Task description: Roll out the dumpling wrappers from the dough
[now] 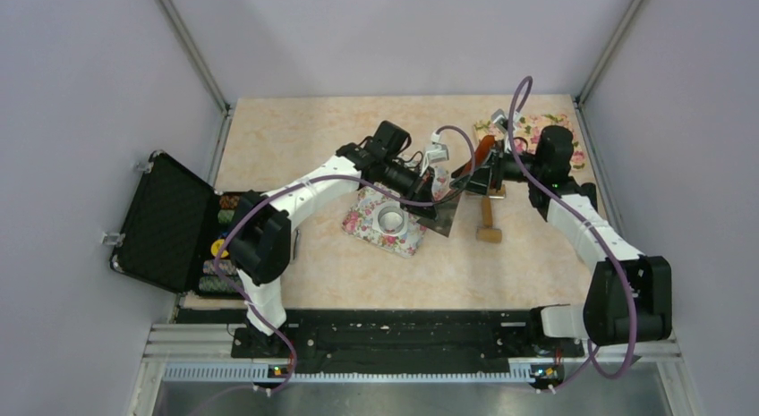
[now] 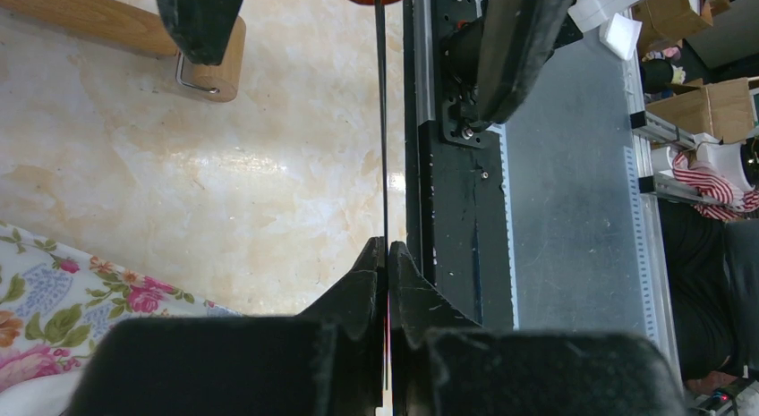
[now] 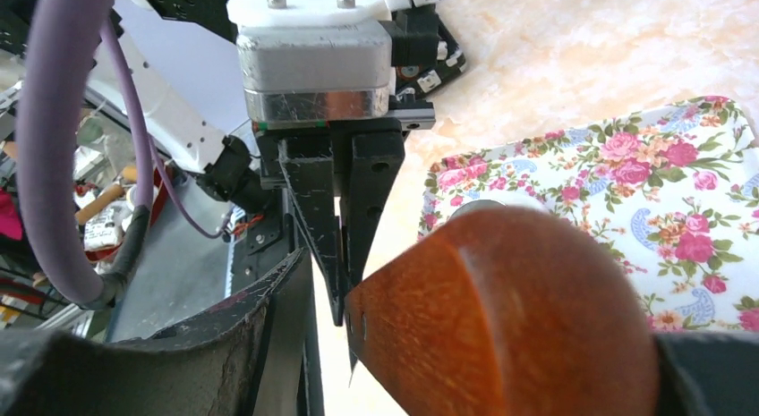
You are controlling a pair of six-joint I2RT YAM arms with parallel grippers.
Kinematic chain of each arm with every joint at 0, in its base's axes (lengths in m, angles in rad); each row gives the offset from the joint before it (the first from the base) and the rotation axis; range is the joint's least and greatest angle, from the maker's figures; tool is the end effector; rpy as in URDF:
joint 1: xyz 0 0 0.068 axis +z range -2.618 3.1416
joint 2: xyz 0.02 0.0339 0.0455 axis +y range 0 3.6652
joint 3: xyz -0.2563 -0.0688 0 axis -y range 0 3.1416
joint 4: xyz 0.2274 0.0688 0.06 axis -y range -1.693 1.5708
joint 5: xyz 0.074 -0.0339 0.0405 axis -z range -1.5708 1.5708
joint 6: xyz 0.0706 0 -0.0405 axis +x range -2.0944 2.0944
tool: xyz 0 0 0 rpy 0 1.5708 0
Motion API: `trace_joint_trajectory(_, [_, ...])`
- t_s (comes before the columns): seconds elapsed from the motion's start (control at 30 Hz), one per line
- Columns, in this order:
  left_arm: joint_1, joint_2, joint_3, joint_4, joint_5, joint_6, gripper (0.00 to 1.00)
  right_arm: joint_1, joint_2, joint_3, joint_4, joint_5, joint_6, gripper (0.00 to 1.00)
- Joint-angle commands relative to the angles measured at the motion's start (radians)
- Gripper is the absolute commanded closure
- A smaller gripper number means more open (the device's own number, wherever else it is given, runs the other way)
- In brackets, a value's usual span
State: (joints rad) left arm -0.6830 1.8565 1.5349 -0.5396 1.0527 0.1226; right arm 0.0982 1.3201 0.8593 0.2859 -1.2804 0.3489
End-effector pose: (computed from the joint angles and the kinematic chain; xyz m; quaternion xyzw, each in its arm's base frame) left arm 0.2700 -0.2987 0.2618 0.4784 0.6775 -0.5358 0.1584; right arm 0.2716 0.0947 0.2980 -0.3041 0.6576 0.5605 0.4011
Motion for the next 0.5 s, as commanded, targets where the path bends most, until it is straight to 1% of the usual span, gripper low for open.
trace_joint_trajectory(0.0, [-0.007, -0.027, 0.002, 0.011, 0.012, 0.034, 1.0, 0.01, -0.009, 0.055, 0.1, -0.042, 0.04, 0.51])
trace_joint_trajectory(0.07, [-0.006, -0.026, 0.002, 0.011, 0.008, 0.035, 1.0, 0.01, -0.011, 0.053, 0.116, -0.04, 0.054, 0.55])
trace_joint_trajectory(0.1, [-0.006, -0.024, 0.002, 0.011, 0.007, 0.035, 1.0, 0.01, -0.01, 0.054, 0.121, -0.039, 0.062, 0.58])
trace_joint_trajectory(0.13, [-0.006, -0.024, 0.003, 0.01, 0.005, 0.035, 1.0, 0.011, -0.01, 0.054, 0.124, -0.04, 0.062, 0.64])
trace_joint_trajectory(0.17, [-0.006, -0.025, 0.003, 0.01, 0.003, 0.035, 1.0, 0.011, -0.009, 0.055, 0.126, -0.042, 0.062, 0.76])
trace_joint_trajectory(0.23, [-0.006, -0.025, 0.002, 0.01, 0.0, 0.034, 1.0, 0.01, -0.007, 0.053, 0.122, -0.048, 0.054, 0.96])
trace_joint_trajectory(0.27, [-0.006, -0.026, 0.002, 0.01, -0.003, 0.033, 1.0, 0.011, -0.007, 0.055, 0.108, -0.048, 0.041, 1.0])
trace_joint_trajectory(0.43, [-0.006, -0.029, 0.005, 0.012, -0.013, 0.032, 1.0, 0.011, -0.036, 0.085, -0.056, -0.018, -0.108, 1.0])
trace_joint_trajectory(0.47, [-0.005, -0.03, 0.007, 0.012, -0.016, 0.03, 0.96, 0.011, -0.046, 0.09, -0.082, -0.005, -0.132, 1.0])
